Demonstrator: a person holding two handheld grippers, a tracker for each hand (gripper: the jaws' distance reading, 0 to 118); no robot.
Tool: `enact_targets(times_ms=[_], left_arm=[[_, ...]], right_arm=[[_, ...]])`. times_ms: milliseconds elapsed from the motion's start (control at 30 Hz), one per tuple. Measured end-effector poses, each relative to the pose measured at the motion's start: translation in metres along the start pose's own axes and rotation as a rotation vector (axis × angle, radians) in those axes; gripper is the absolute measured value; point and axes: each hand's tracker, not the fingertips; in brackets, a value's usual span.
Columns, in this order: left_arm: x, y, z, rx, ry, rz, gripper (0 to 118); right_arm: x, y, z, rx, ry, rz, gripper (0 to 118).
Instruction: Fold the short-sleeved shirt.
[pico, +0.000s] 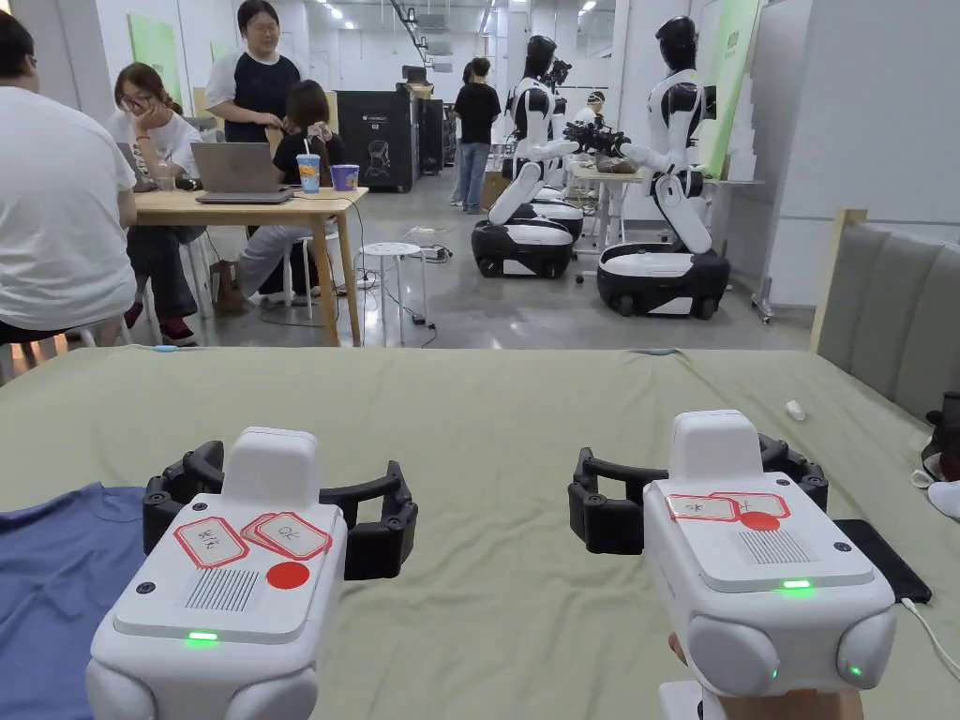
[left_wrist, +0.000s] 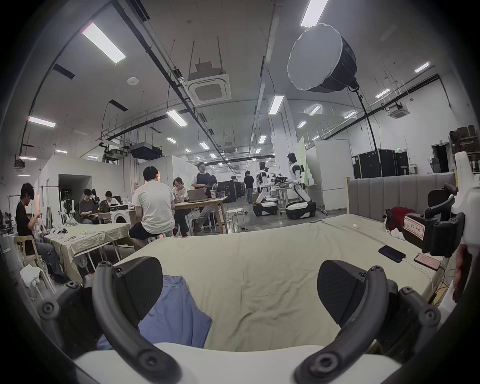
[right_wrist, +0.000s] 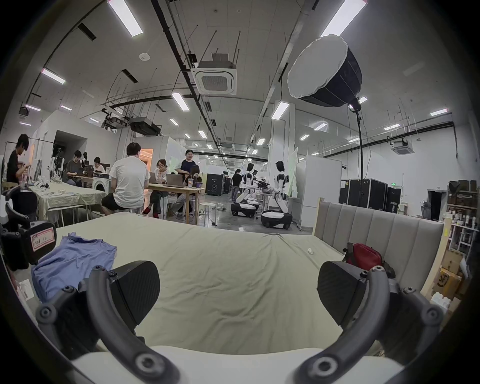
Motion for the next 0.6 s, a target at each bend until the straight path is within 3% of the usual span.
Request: enact_targets(times_ms=[600], left_arm=[[0.0002, 0.0033, -0.0008, 0.001, 0.003, -0.003, 118]], right_arm=[[-0.002, -0.0002, 0.0009, -0.003, 0.004, 0.005, 118]])
